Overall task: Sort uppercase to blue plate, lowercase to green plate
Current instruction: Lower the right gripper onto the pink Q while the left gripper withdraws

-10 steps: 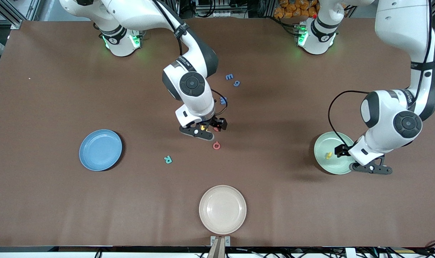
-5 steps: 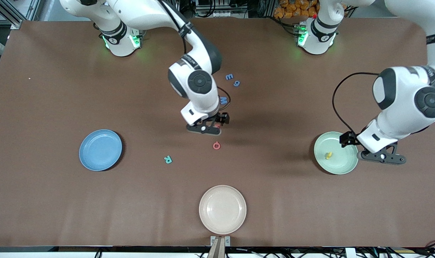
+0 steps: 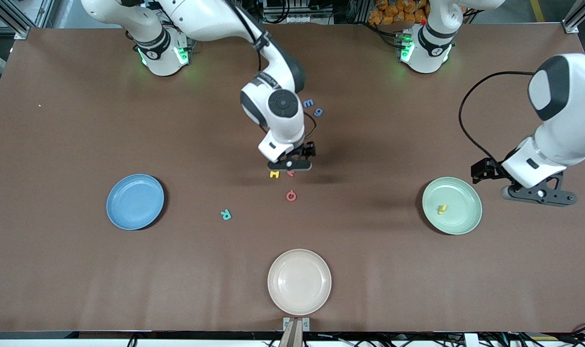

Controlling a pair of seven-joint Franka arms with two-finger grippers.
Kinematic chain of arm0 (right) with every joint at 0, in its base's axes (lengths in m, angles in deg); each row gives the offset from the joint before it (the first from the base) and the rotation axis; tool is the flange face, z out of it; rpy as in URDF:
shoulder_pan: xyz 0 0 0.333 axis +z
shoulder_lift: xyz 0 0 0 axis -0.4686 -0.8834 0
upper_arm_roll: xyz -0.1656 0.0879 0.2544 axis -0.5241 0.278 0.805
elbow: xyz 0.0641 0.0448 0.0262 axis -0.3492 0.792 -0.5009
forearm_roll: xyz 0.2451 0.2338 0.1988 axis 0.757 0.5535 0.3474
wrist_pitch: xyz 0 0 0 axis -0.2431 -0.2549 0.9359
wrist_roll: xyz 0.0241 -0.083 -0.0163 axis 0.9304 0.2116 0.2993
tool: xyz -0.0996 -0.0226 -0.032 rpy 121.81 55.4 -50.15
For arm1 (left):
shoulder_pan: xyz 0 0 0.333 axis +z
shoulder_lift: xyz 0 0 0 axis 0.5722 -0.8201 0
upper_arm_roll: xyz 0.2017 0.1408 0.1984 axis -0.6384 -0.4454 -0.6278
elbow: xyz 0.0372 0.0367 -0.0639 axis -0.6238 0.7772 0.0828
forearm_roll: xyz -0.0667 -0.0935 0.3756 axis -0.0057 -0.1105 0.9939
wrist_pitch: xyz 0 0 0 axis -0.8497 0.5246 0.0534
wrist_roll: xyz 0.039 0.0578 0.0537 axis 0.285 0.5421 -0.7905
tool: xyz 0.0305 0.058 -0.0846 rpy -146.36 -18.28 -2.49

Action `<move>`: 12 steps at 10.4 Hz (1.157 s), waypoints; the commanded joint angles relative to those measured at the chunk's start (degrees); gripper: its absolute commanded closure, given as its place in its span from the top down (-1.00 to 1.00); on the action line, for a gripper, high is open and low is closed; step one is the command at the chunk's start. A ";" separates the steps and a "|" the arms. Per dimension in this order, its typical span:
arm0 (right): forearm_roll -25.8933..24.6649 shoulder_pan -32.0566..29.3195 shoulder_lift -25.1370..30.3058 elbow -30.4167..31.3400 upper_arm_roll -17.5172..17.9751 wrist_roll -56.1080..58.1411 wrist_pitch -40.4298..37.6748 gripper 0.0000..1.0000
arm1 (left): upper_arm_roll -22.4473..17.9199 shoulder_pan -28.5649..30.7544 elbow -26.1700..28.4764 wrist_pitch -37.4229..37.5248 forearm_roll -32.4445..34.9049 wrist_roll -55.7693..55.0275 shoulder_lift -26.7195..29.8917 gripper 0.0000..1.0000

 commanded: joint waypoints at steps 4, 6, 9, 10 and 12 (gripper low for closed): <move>-0.84 -5.46 -15.98 -21.41 0.62 2.68 -0.20 1.00 | -0.37 -0.16 -1.45 1.80 -1.47 0.21 0.53 1.00; -1.10 -5.02 -19.44 -25.23 0.62 2.94 -0.20 1.00 | -0.37 0.01 -2.85 1.88 -1.47 0.21 0.44 1.00; -1.10 -4.58 -19.98 -25.15 0.62 3.91 -0.55 1.00 | -0.37 -0.07 -3.74 2.94 -1.38 0.12 0.09 1.00; -1.19 -4.49 -19.89 -25.14 0.62 3.91 -0.90 1.00 | -0.46 -0.34 -3.65 2.94 -1.38 -0.14 -0.08 1.00; -1.19 -4.23 -19.71 -24.97 0.53 3.73 -2.21 1.00 | -0.29 0.18 -3.30 3.03 -1.47 -0.05 -0.96 1.00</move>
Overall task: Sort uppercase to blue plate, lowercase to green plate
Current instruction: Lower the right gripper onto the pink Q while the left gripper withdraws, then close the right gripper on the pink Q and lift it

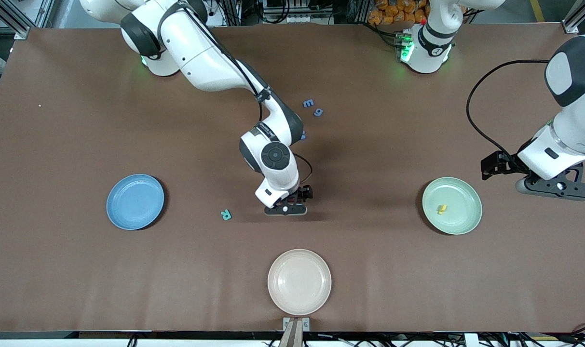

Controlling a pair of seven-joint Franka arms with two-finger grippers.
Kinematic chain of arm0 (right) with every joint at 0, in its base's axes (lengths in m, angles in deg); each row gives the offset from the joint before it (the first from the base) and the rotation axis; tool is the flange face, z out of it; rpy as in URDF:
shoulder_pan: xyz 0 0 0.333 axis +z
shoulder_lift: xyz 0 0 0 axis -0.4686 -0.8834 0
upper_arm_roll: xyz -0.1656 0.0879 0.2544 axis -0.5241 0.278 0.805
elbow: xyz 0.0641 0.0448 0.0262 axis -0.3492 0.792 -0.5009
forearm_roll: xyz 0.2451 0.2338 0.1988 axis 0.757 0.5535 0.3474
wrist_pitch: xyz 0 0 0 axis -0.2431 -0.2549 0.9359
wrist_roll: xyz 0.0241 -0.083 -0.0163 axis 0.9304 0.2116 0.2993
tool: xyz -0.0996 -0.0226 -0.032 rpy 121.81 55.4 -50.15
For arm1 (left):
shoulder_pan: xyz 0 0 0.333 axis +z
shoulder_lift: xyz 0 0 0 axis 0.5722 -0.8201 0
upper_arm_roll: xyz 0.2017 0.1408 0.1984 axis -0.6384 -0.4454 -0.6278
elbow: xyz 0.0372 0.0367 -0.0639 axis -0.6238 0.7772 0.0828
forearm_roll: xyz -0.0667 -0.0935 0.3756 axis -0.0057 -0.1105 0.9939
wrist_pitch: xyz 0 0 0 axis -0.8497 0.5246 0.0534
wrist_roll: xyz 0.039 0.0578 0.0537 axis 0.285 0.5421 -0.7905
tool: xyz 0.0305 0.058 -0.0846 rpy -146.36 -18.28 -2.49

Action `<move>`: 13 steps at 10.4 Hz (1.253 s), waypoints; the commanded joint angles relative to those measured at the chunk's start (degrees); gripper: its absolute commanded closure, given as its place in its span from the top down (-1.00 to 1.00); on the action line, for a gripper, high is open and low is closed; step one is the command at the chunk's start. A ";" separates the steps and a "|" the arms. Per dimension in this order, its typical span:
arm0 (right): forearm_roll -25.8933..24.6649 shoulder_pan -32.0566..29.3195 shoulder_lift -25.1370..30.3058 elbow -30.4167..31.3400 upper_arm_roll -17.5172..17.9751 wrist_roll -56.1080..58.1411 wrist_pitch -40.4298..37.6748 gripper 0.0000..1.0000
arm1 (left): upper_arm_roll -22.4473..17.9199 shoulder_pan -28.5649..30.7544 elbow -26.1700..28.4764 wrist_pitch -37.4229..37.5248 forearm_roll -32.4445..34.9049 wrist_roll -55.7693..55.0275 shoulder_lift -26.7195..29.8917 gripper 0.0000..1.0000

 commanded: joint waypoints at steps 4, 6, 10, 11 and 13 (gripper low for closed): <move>-0.97 0.93 -0.66 -1.70 0.27 -0.29 -2.70 1.00 | 0.07 -0.97 -1.02 1.28 -1.60 -0.90 -1.75 1.00; -1.05 1.02 -0.75 -1.52 0.27 -0.29 -2.61 1.00 | 1.12 -1.15 -1.02 1.37 -2.56 -3.97 -1.75 1.00; -1.14 0.58 -1.01 -1.17 0.27 -0.12 -2.26 1.00 | 2.62 -0.71 -0.67 1.72 -3.00 -4.60 -1.84 1.00; -1.14 0.58 -1.01 -0.91 0.27 -0.12 -2.17 1.00 | 2.62 -0.88 -0.67 1.72 -2.92 -4.51 -1.92 1.00; -1.14 0.75 -1.10 -0.46 0.09 -0.20 -2.08 1.00 | 2.62 -0.89 -0.67 1.81 -2.92 -4.16 -1.75 1.00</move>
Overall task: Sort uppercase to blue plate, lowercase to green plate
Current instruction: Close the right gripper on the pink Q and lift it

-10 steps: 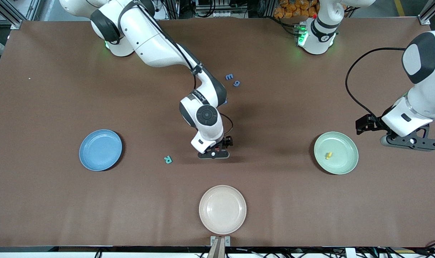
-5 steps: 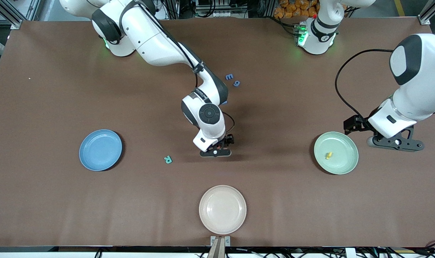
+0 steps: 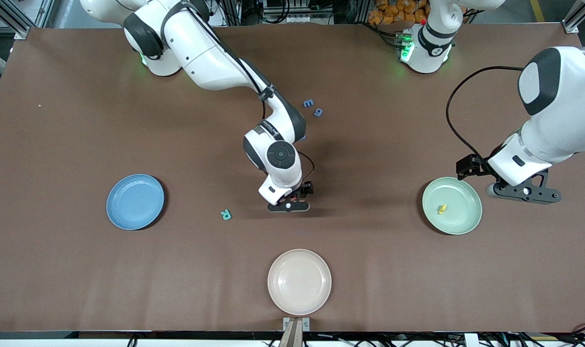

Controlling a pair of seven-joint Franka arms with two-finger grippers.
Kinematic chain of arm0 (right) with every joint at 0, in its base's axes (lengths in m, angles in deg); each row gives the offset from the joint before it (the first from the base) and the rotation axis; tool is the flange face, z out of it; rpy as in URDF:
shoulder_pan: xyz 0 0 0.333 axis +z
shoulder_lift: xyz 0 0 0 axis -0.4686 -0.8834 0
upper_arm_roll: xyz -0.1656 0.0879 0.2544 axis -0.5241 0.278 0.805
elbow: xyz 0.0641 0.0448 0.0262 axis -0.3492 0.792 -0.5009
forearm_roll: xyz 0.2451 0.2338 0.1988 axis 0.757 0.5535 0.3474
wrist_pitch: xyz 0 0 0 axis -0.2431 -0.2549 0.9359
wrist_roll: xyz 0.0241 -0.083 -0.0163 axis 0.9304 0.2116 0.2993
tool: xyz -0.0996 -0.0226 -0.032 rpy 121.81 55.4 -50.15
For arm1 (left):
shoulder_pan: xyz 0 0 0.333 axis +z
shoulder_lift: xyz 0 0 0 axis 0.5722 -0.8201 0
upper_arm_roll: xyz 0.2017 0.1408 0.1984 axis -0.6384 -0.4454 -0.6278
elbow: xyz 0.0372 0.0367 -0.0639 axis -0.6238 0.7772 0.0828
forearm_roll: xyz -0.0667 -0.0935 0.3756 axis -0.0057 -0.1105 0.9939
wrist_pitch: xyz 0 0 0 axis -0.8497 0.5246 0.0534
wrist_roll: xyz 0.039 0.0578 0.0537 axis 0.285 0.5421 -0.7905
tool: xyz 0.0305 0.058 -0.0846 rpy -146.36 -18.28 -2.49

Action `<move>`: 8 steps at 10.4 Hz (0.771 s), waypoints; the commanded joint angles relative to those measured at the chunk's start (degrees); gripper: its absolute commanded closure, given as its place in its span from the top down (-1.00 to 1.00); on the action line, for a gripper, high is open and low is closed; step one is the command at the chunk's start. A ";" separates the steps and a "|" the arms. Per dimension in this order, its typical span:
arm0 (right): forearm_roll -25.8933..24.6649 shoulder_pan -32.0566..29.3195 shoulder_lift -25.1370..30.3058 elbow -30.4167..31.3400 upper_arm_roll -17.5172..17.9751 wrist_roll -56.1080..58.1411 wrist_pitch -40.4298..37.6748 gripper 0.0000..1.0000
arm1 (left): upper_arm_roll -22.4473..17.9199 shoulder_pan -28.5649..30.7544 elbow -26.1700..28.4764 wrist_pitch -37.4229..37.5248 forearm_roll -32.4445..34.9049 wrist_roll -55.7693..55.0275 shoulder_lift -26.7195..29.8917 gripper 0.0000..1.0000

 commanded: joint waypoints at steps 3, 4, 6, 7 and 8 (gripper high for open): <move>-2.60 -0.01 -0.38 0.07 0.20 -0.20 0.11 -0.46 | 0.07 -0.02 -0.61 1.15 -1.13 -0.81 0.40 1.00; -3.31 -0.01 -0.38 0.07 0.20 -0.12 0.19 -0.99 | -0.02 -0.11 -0.61 1.33 -1.13 -0.99 0.58 1.00; -3.24 -0.27 -0.30 0.07 0.29 -0.12 0.11 -1.00 | -0.10 0.50 -0.52 2.11 -1.05 -0.29 0.75 1.00; -3.23 -0.36 -0.30 0.07 0.29 -0.29 0.11 -1.00 | -0.10 0.51 -0.52 2.55 -1.05 -0.20 0.84 1.00; -2.97 -0.45 -0.12 -0.02 0.29 -0.64 0.11 -1.00 | -0.10 0.51 -0.52 2.64 -1.05 -0.46 1.10 1.00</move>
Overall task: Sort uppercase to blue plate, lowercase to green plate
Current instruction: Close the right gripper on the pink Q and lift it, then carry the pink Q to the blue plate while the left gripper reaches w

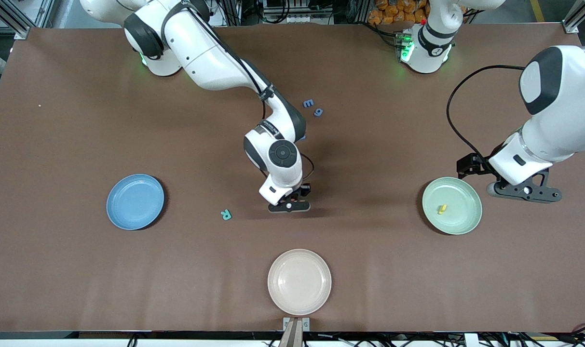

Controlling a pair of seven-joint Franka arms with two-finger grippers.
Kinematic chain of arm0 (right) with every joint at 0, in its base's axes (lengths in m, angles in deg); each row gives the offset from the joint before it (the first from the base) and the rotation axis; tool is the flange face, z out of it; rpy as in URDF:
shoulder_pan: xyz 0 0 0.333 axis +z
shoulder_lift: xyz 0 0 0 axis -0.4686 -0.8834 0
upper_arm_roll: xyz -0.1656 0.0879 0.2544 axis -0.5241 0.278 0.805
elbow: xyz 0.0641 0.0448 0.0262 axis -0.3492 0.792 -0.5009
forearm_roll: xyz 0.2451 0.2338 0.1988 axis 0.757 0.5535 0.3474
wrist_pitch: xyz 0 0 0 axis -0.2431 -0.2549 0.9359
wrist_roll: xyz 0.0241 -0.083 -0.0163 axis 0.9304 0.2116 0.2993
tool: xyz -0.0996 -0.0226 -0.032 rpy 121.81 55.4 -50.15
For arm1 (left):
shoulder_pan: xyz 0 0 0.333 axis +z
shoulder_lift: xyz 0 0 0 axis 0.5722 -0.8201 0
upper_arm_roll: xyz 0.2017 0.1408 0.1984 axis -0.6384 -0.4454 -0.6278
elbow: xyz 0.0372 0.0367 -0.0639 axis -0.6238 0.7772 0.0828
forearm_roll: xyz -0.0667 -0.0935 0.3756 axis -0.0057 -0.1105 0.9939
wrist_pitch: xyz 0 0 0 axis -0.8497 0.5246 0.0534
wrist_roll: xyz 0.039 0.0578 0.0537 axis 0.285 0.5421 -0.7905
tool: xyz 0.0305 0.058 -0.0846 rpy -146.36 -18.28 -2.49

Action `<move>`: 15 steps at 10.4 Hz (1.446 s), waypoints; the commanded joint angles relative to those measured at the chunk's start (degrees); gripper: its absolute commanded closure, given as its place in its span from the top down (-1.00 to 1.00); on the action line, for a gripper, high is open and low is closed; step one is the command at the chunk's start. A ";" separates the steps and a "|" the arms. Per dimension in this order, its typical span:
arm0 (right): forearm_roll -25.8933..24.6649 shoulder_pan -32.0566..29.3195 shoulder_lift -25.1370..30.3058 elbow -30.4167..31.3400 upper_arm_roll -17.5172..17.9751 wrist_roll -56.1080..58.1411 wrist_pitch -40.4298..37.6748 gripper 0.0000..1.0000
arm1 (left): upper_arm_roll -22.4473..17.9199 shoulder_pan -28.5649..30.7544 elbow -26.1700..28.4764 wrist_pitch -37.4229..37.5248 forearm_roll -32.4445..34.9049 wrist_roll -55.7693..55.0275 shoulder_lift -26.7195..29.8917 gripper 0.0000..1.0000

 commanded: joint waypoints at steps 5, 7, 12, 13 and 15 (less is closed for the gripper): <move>-0.54 -8.20 6.21 0.67 0.22 5.52 -9.87 -1.00 | 1.33 -3.39 0.42 1.75 -3.67 -6.93 0.26 1.00; -0.97 -12.25 9.89 4.60 -0.04 12.38 -11.31 -1.00 | 4.56 -5.85 0.16 0.61 -3.68 -9.42 -1.40 1.00; -2.47 -17.79 23.24 27.32 -4.09 29.35 -0.99 -1.00 | 12.41 -14.71 -5.52 -12.13 -3.51 -16.33 -16.31 1.00; -2.47 -19.72 25.88 33.22 -4.09 32.60 3.24 -1.00 | 12.41 -17.17 -9.82 -12.58 -3.51 -19.94 -20.79 1.00; -2.47 -23.23 28.01 36.08 -4.09 37.88 3.46 -1.00 | 12.49 -19.11 -14.24 -14.67 -3.77 -20.85 -26.70 1.00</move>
